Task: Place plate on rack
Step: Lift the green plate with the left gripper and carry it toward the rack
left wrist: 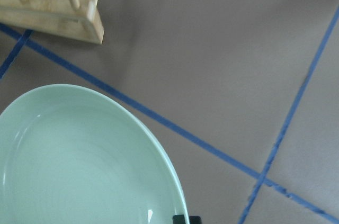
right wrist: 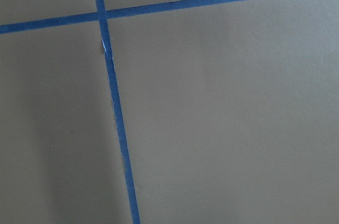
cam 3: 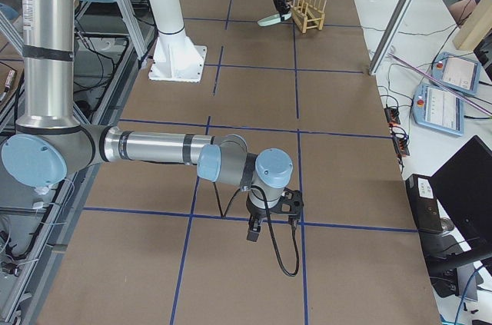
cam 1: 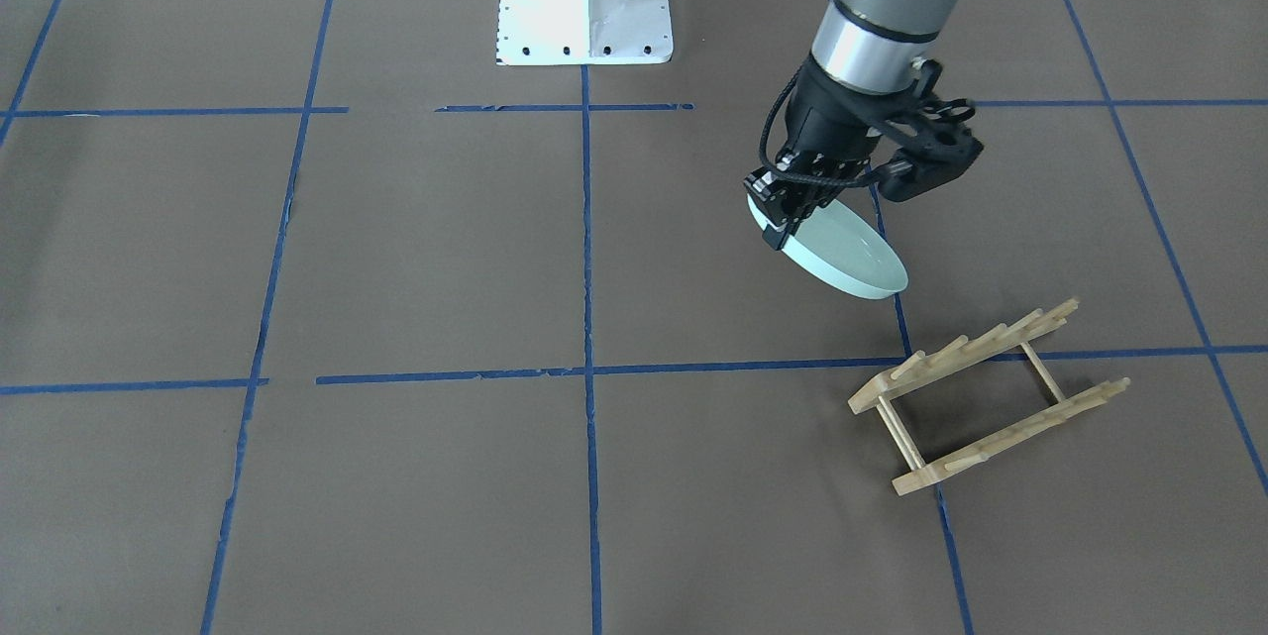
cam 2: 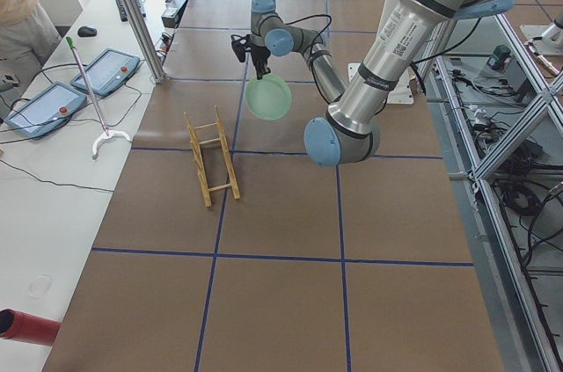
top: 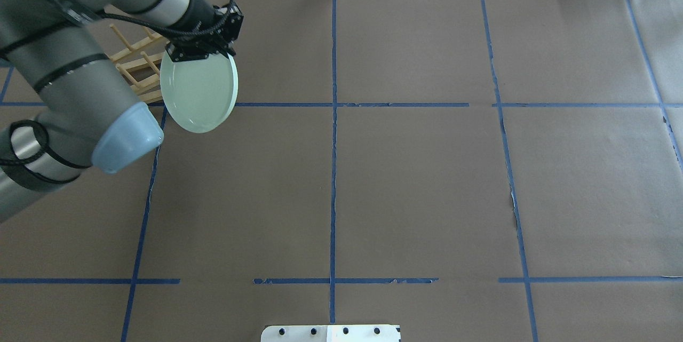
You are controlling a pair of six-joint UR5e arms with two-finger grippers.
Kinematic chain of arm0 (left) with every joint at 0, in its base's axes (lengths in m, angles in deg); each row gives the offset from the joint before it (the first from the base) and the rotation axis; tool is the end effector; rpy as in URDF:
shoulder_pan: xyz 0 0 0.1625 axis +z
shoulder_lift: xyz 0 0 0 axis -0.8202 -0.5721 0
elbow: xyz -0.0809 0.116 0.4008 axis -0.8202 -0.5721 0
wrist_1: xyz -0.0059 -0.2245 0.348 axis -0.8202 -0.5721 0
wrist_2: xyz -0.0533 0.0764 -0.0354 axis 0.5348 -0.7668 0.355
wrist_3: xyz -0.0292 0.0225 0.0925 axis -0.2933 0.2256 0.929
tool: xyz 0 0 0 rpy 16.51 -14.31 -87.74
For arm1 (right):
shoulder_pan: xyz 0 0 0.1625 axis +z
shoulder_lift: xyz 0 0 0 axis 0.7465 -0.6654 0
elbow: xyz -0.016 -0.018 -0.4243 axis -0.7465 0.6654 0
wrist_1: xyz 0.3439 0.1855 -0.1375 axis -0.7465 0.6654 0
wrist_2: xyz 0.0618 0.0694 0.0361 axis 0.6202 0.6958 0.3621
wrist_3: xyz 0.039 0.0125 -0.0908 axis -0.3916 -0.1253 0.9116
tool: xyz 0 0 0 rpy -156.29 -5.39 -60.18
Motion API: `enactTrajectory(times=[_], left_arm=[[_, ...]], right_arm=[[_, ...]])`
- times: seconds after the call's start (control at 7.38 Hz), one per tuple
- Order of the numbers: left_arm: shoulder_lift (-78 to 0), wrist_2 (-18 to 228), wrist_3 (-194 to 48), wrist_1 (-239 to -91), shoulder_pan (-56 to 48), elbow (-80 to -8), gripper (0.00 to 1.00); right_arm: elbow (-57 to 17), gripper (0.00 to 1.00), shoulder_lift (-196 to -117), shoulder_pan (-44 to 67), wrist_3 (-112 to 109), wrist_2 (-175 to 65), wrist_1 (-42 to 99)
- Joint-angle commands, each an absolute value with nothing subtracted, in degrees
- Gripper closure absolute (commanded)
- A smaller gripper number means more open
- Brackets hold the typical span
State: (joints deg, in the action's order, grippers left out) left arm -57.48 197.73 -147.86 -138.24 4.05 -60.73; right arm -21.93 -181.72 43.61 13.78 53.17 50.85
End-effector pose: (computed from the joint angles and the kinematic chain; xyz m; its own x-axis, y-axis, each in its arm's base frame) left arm 0.3142 -0.5361 0.1424 0.3582 -0.4326 -0.8274 0.4950 0.8394 -0.2246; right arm 0.0824 -0.4390 0.6784 0.7486 0.1545 0.6448 -0.0495 0.9828 -0.1780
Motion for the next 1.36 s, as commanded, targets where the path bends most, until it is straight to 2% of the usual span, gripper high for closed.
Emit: enactTrajectory(times=[0.0, 0.41, 0.68, 0.95, 1.22], left_arm=[[-56.54, 197.94, -146.79, -150.11, -4.36, -62.01, 1.00], [-47.78, 198.38, -145.99, -172.61, -9.39, -60.52, 1.00], [-41.80, 200.47, -146.08, -194.99, -10.98, -53.26, 1.00], [-41.33, 209.23, -143.64, -204.74, -13.87, -45.00, 1.00], [-41.50, 211.57, -143.09, -212.38, -13.89, -40.05, 1.00]], right_arm=[[-19.23, 0.00, -181.59, 43.64, 13.49, 53.28, 46.97], [-18.68, 0.00, -181.76, 43.65, 13.48, 54.07, 45.53], [-18.77, 0.00, -181.76, 43.65, 13.48, 54.07, 45.53], [-18.77, 0.00, -181.76, 43.65, 13.48, 54.07, 45.53], [-18.68, 0.00, -181.76, 43.65, 13.57, 54.07, 45.53]])
